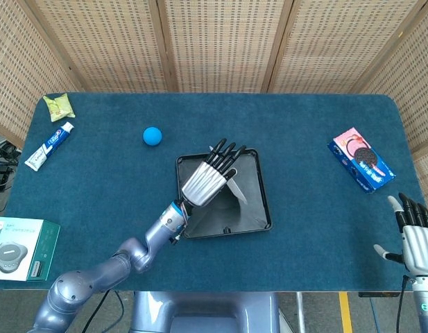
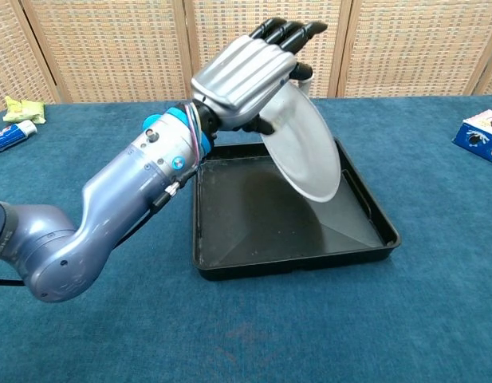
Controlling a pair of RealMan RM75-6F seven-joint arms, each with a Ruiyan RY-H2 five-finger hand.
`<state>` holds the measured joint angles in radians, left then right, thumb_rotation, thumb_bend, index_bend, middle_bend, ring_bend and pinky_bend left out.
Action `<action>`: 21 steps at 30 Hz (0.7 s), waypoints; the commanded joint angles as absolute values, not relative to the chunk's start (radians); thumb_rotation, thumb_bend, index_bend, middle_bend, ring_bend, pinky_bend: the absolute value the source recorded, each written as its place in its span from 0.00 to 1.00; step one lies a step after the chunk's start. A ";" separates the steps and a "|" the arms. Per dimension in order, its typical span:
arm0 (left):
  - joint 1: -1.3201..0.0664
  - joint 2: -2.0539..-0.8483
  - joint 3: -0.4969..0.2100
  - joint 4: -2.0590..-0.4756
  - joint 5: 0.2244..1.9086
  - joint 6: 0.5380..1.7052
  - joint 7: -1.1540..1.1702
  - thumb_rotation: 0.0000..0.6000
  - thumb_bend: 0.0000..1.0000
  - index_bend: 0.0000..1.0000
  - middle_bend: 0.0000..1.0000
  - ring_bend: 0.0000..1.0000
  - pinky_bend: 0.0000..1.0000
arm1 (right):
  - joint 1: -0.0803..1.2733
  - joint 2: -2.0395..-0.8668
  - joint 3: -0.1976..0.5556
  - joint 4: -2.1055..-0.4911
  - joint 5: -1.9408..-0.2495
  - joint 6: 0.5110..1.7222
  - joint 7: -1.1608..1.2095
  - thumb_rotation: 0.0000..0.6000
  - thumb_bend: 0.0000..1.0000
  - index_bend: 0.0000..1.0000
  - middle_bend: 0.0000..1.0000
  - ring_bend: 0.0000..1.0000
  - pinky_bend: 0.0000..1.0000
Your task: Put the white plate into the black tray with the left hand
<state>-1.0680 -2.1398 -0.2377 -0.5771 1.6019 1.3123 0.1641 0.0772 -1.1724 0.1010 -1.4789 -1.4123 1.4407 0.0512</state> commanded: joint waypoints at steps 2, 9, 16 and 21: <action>-1.045 -2.119 -0.215 -0.585 1.605 1.308 0.155 1.00 0.01 0.13 0.00 0.00 0.00 | 0.076 -1.173 0.100 -1.481 -1.415 1.444 0.047 1.00 0.17 0.08 0.00 0.00 0.00; -0.990 -2.031 -0.170 -0.672 1.607 1.311 0.150 1.00 0.00 0.09 0.00 0.00 0.00 | 0.077 -1.176 0.093 -1.492 -1.433 1.451 0.028 1.00 0.17 0.08 0.00 0.00 0.00; -0.952 -1.972 -0.140 -0.753 1.612 1.317 0.161 1.00 0.00 0.06 0.00 0.00 0.00 | 0.078 -1.177 0.087 -1.502 -1.446 1.455 0.016 1.00 0.17 0.08 0.00 0.00 0.00; -0.932 -1.924 -0.114 -0.804 1.619 1.304 0.164 1.00 0.00 0.01 0.00 0.00 0.00 | 0.077 -1.177 0.084 -1.506 -1.453 1.459 0.011 1.00 0.17 0.08 0.00 0.00 0.00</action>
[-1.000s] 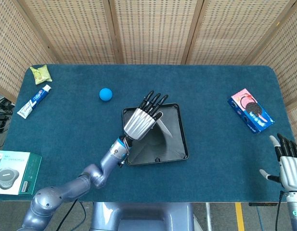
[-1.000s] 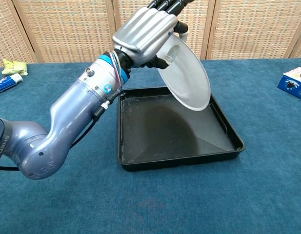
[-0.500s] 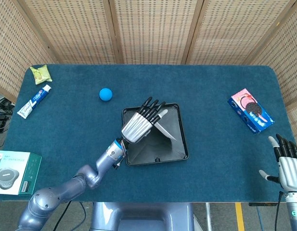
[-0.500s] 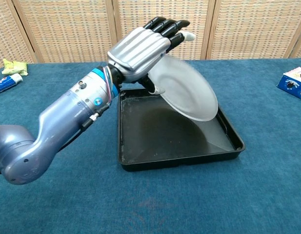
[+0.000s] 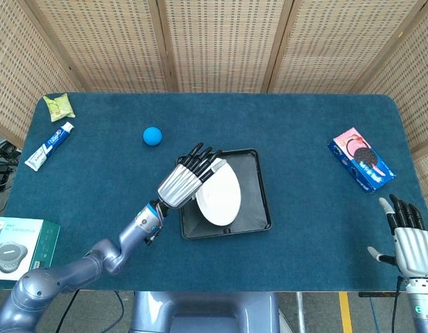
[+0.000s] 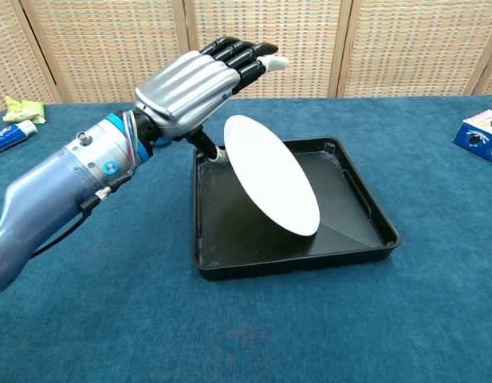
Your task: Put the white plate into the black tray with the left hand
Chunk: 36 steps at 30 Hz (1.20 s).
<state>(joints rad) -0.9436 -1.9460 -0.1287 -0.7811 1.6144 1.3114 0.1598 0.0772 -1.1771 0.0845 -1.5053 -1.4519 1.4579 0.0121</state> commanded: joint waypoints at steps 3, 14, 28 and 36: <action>-0.921 -1.896 -0.098 -0.833 1.619 1.283 0.172 1.00 0.00 0.00 0.00 0.00 0.00 | 0.077 -1.177 0.083 -1.509 -1.456 1.461 0.008 1.00 0.17 0.08 0.00 0.00 0.00; -0.897 -1.843 -0.100 -0.927 1.559 1.179 0.299 1.00 0.00 0.00 0.00 0.00 0.00 | 0.076 -1.175 0.080 -1.519 -1.463 1.466 0.001 1.00 0.17 0.08 0.00 0.00 0.00; -0.928 -1.872 -0.158 -0.987 1.477 1.073 0.466 1.00 0.00 0.00 0.00 0.00 0.00 | 0.079 -1.173 0.084 -1.510 -1.452 1.453 0.025 1.00 0.17 0.08 0.00 0.00 0.00; -0.980 -1.899 -0.190 -0.948 1.455 1.019 0.504 1.00 0.00 0.00 0.00 0.00 0.00 | 0.083 -1.178 0.084 -1.500 -1.443 1.440 0.030 1.00 0.17 0.08 0.00 0.00 0.00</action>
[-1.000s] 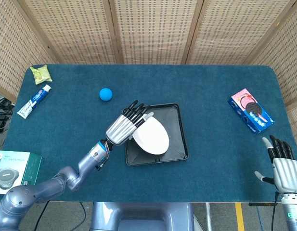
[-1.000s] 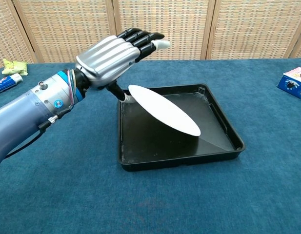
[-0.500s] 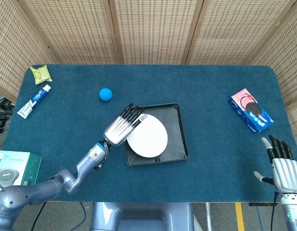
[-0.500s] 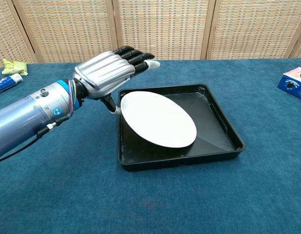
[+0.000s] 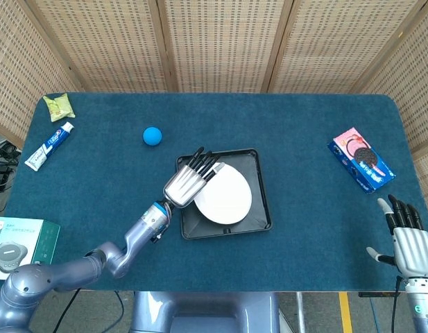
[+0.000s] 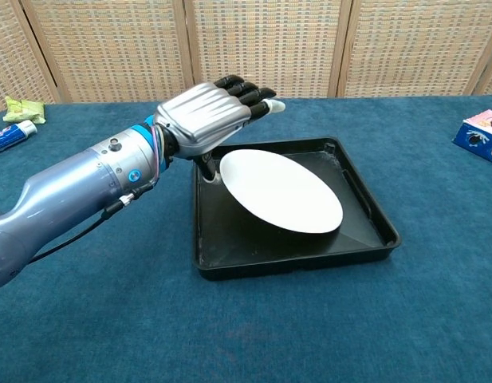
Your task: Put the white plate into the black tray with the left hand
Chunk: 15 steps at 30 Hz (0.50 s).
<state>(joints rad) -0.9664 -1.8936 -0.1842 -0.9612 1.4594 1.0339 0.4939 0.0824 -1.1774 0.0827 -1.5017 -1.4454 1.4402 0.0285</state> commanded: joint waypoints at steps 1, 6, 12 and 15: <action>-0.986 -1.902 -0.194 -0.941 1.452 1.012 0.509 1.00 0.00 0.00 0.00 0.00 0.00 | 0.082 -1.178 0.085 -1.498 -1.441 1.440 0.031 1.00 0.17 0.08 0.00 0.00 0.00; -1.006 -1.918 -0.209 -0.917 1.429 0.982 0.518 1.00 0.00 0.00 0.00 0.00 0.00 | 0.082 -1.177 0.090 -1.494 -1.434 1.440 0.036 1.00 0.17 0.08 0.00 0.00 0.00; -0.998 -1.918 -0.188 -0.918 1.434 0.986 0.526 1.00 0.00 0.00 0.00 0.00 0.00 | 0.082 -1.177 0.088 -1.494 -1.436 1.441 0.034 1.00 0.17 0.09 0.00 0.00 0.00; -0.975 -1.896 -0.164 -0.939 1.450 1.012 0.520 1.00 0.00 0.00 0.00 0.00 0.00 | 0.080 -1.176 0.087 -1.496 -1.438 1.444 0.032 1.00 0.17 0.09 0.00 0.00 0.00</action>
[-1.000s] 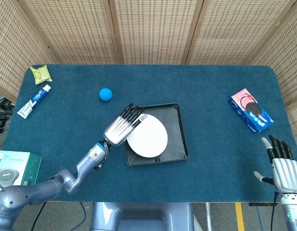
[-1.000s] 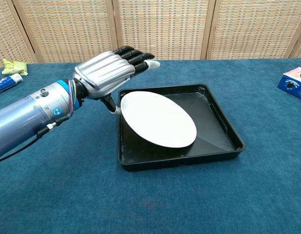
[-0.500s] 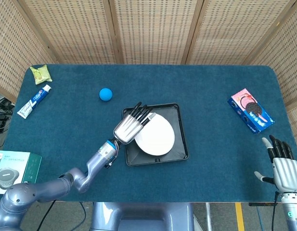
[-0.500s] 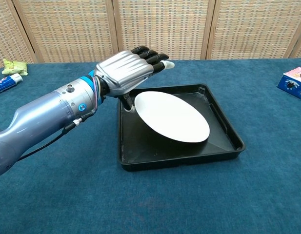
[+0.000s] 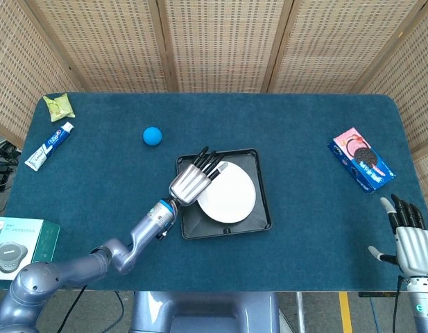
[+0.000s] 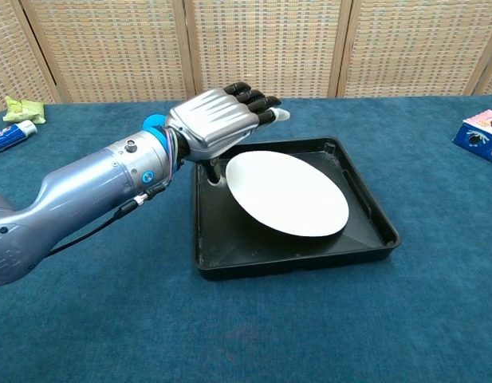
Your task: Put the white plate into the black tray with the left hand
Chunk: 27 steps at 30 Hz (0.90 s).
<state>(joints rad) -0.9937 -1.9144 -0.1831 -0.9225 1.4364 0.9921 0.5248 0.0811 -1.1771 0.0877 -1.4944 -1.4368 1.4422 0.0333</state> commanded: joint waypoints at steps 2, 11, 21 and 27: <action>-0.962 -1.880 -0.150 -0.953 1.461 1.026 0.518 1.00 0.00 0.00 0.00 0.00 0.00 | 0.079 -1.174 0.088 -1.499 -1.440 1.448 0.031 1.00 0.17 0.09 0.00 0.00 0.00; -0.846 -1.743 -0.079 -1.056 1.507 1.149 0.476 1.00 0.00 0.00 0.00 0.00 0.00 | 0.075 -1.170 0.083 -1.521 -1.462 1.471 0.006 1.00 0.17 0.09 0.00 0.00 0.00; -0.621 -1.593 -0.056 -1.288 1.480 1.395 0.297 1.00 0.00 0.00 0.00 0.00 0.00 | 0.072 -1.168 0.079 -1.533 -1.473 1.482 -0.009 1.00 0.17 0.09 0.00 0.00 0.00; -0.467 -1.496 0.011 -1.390 1.516 1.556 0.277 1.00 0.00 0.00 0.00 0.00 0.00 | 0.070 -1.167 0.078 -1.544 -1.477 1.486 -0.020 1.00 0.17 0.09 0.00 0.00 0.00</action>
<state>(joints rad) -0.5297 -1.5433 -0.0254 -1.3405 1.5009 1.4959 0.2896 0.0707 -1.1672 0.0784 -1.5419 -1.4754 1.4848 -0.0180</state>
